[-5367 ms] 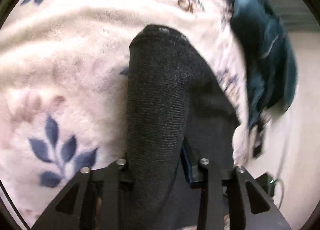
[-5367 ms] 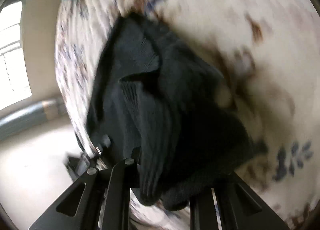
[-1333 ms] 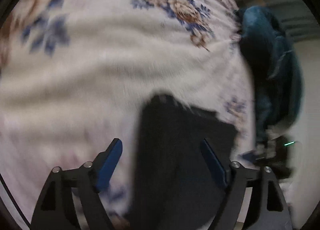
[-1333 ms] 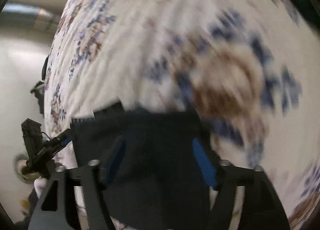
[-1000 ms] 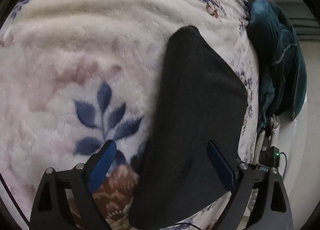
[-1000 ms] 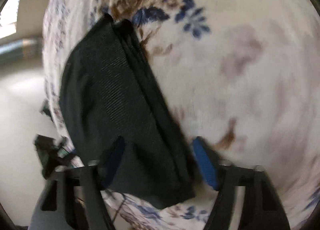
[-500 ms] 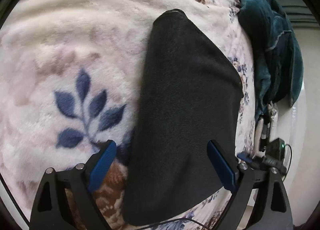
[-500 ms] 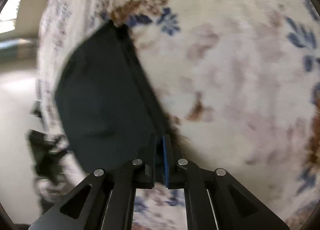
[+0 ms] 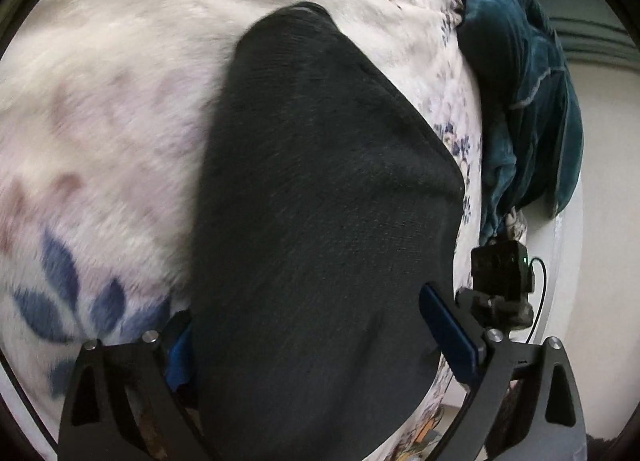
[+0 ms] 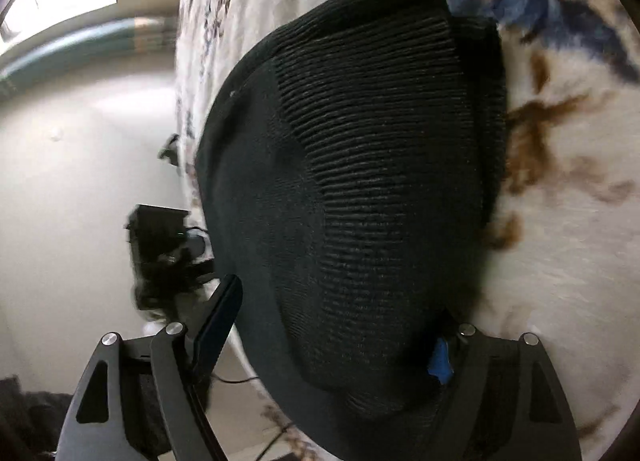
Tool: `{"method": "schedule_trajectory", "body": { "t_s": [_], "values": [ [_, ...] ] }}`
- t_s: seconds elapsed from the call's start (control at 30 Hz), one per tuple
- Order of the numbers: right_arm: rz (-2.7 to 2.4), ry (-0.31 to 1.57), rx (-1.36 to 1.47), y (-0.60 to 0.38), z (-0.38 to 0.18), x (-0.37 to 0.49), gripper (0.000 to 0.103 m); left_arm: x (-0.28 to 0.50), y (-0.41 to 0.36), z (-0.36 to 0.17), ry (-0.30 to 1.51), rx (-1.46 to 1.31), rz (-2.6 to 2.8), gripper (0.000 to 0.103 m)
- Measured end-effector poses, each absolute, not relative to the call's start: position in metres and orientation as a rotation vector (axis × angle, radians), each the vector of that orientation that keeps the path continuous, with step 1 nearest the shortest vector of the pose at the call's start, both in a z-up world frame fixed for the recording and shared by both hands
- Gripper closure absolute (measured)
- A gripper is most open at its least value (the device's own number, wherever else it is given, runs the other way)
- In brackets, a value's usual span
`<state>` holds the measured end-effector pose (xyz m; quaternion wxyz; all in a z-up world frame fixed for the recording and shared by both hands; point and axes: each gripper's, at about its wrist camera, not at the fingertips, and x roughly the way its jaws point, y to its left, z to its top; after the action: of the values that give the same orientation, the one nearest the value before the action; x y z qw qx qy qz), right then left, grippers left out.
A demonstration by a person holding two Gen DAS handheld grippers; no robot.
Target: Fold small clothes
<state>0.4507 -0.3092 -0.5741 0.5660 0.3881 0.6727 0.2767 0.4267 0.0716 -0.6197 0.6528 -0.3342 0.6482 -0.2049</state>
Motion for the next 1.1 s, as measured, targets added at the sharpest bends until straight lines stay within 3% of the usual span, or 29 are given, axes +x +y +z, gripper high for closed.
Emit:
{"method": "schedule_trajectory", "body": {
  "t_s": [0.27,0.43,0.53,0.6,0.67,0.97,1.1],
  "values": [
    [0.374,1.603,0.814,-0.366,-0.553,0.422,0.024,0.422,0.077,-0.615,1.49,-0.742,-0.513,0.003],
    [0.401,1.769,0.974,-0.377,-0.578,0.367,0.024,0.416,0.082,-0.615,1.49,-0.766,-0.51,0.003],
    [0.349,1.682,1.07,-0.381,-0.575,0.345,0.024,0.414,0.082,-0.616,1.488,-0.769,-0.509,0.003],
    [0.29,1.549,1.148,-0.381,-0.57,0.336,0.04,0.414,0.082,-0.616,1.491,-0.762,-0.508,0.003],
    [0.205,1.505,1.113,-0.382,-0.564,0.329,0.095,0.415,0.08,-0.616,1.496,-0.75,-0.506,0.003],
    [0.026,1.252,0.897,-0.361,-0.465,0.287,0.097,0.415,0.075,-0.614,1.504,-0.724,-0.507,0.003],
    [-0.017,1.41,0.726,-0.364,-0.481,0.287,0.097,0.415,0.075,-0.614,1.506,-0.725,-0.503,0.003]
  ]
}}
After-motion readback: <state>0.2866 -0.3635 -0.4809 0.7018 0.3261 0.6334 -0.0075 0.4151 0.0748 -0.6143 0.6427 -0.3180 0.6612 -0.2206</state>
